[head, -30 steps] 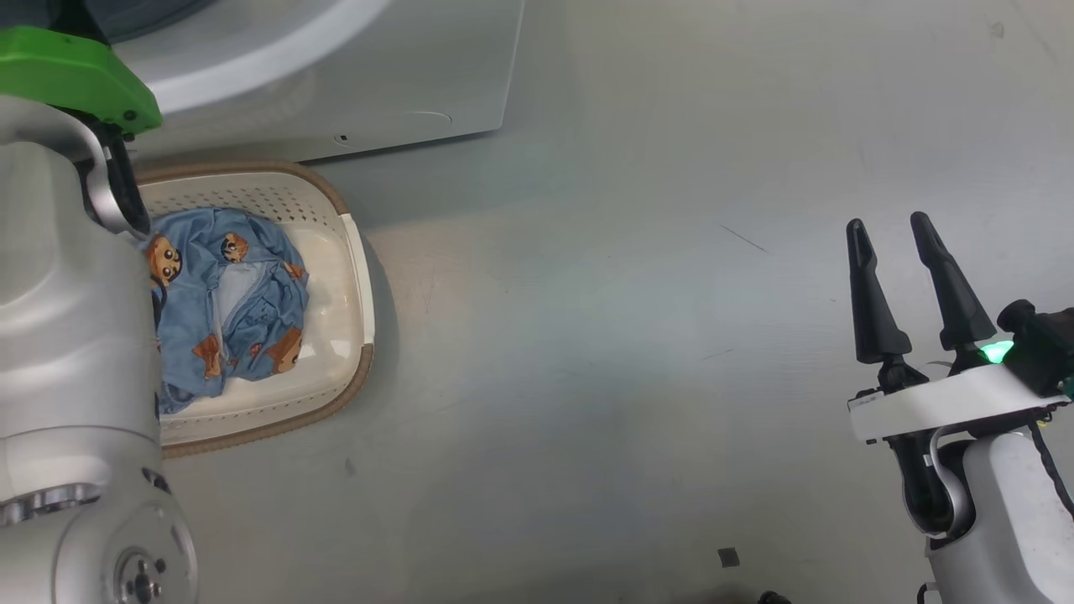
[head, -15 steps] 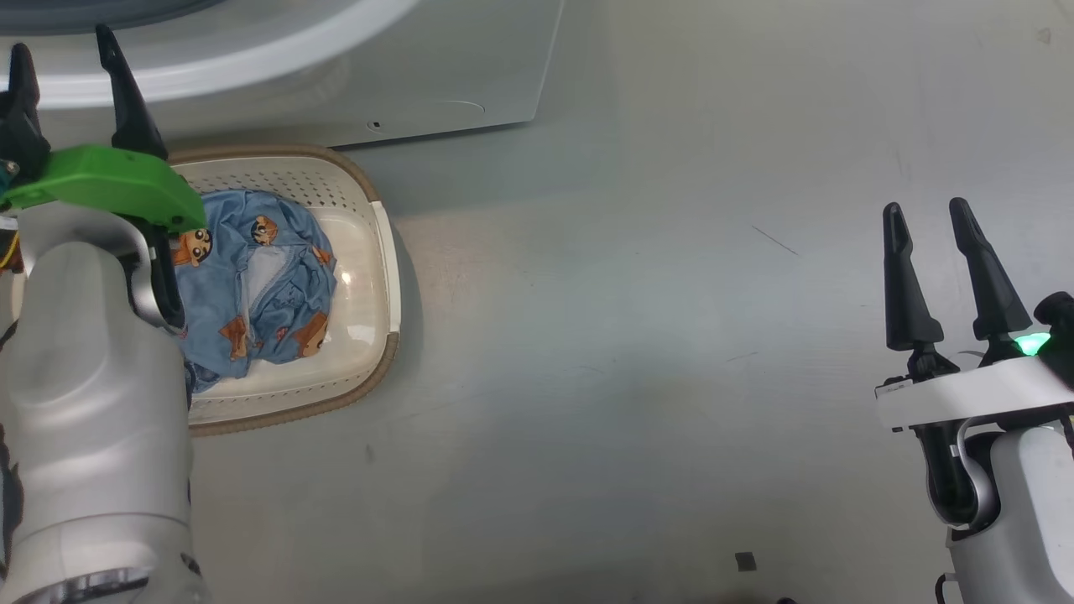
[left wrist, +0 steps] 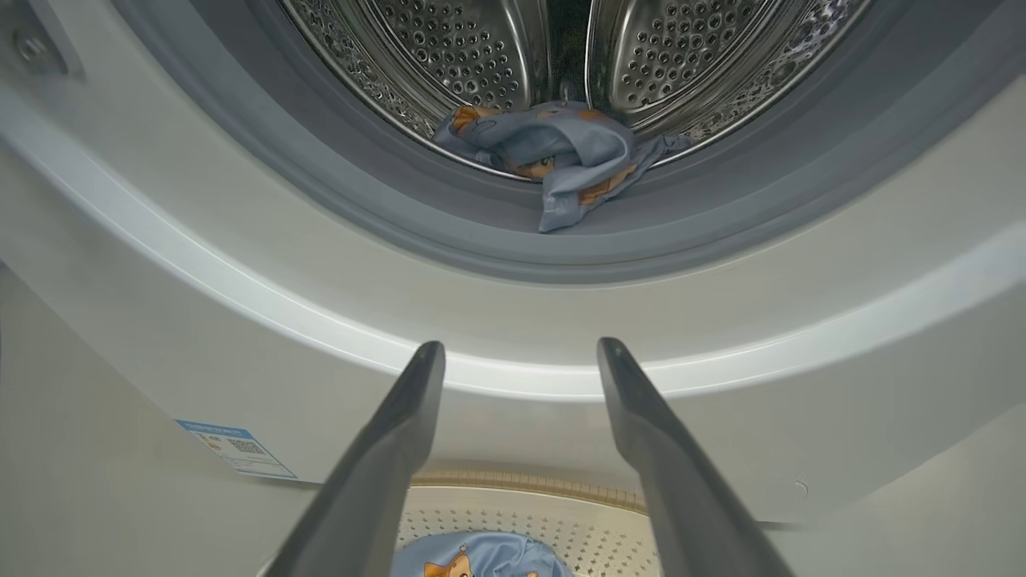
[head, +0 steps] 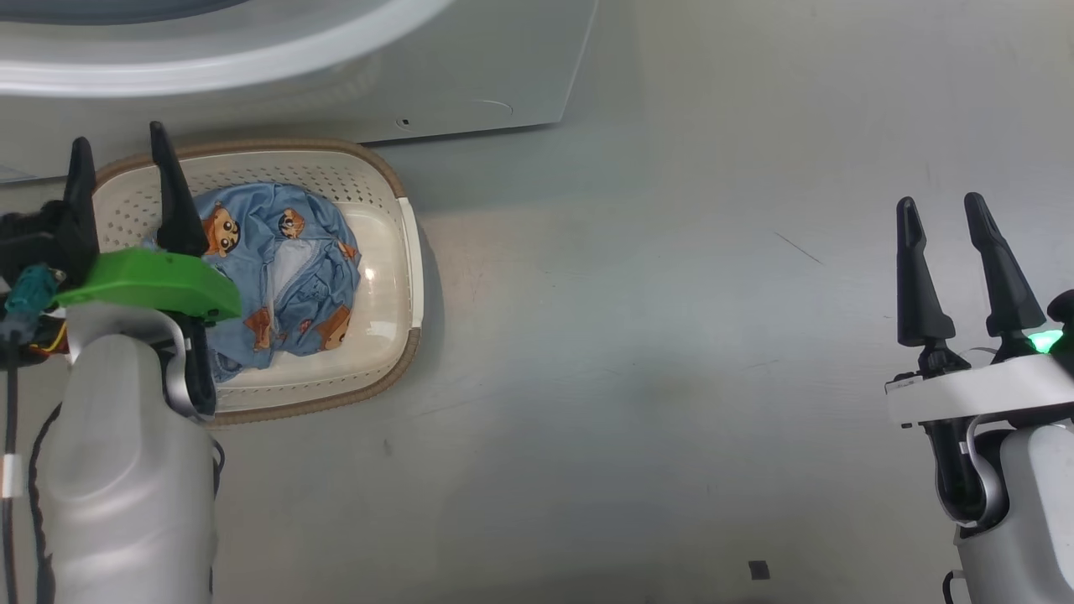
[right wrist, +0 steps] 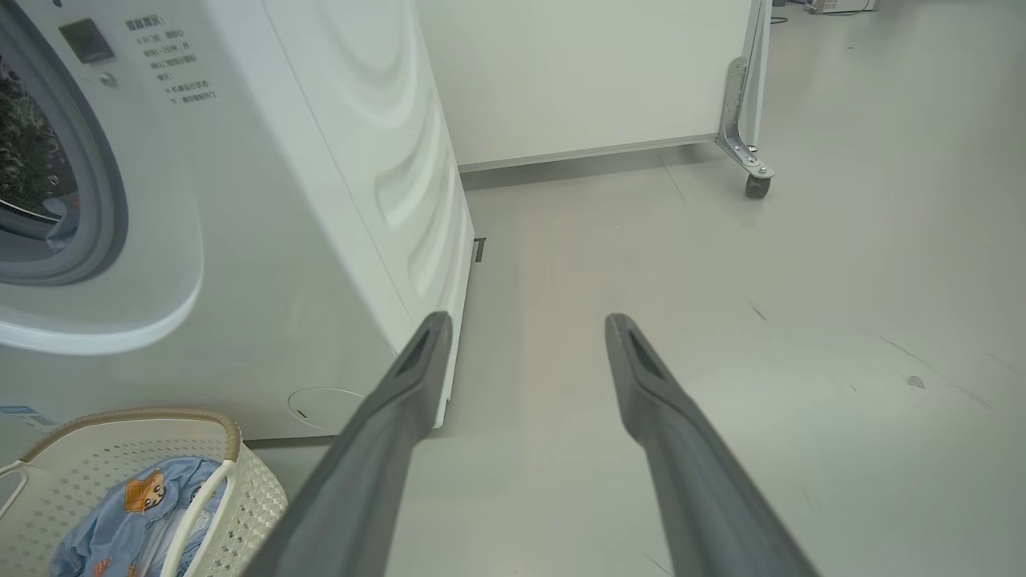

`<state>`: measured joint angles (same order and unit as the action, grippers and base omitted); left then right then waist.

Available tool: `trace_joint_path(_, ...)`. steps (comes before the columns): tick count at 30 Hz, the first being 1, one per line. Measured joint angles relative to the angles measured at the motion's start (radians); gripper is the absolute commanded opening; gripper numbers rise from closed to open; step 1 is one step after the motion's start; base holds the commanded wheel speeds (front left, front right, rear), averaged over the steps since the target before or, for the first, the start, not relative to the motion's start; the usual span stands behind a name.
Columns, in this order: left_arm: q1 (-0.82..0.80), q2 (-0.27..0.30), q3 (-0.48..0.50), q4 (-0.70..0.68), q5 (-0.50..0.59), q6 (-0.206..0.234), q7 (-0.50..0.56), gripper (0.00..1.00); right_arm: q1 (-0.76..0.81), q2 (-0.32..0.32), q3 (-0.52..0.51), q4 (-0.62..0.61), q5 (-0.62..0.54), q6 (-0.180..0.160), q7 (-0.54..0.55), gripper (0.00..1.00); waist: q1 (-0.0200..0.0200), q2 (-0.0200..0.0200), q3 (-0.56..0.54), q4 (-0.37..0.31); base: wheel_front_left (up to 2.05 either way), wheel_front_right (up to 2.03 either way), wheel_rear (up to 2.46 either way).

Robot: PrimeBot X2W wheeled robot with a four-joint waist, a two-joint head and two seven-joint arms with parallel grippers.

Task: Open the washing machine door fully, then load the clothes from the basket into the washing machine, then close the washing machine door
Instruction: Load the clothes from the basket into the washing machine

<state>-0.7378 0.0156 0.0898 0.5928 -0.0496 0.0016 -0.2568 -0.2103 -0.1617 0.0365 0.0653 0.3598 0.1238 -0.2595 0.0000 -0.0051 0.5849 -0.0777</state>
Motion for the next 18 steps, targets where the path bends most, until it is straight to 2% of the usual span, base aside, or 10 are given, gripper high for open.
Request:
trace_joint_path(8, 0.103, 0.0, -0.05, -0.115, -0.055, 0.012, 0.0, 1.0, 0.001, 0.0, -0.004, 0.001, 0.0, 0.0, 0.0, 1.0, 0.0, 0.0, -0.008, 0.006, 0.0, 0.0, 0.0)
trace_joint_path(18, 0.231, 0.002, -0.101, -0.225, -0.108, 0.051, 0.0, 1.0, 0.003, 0.001, -0.01, 0.001, 0.0, 0.0, 0.0, 1.0, 0.0, 0.0, -0.021, 0.011, 0.0, 0.0, 0.0)
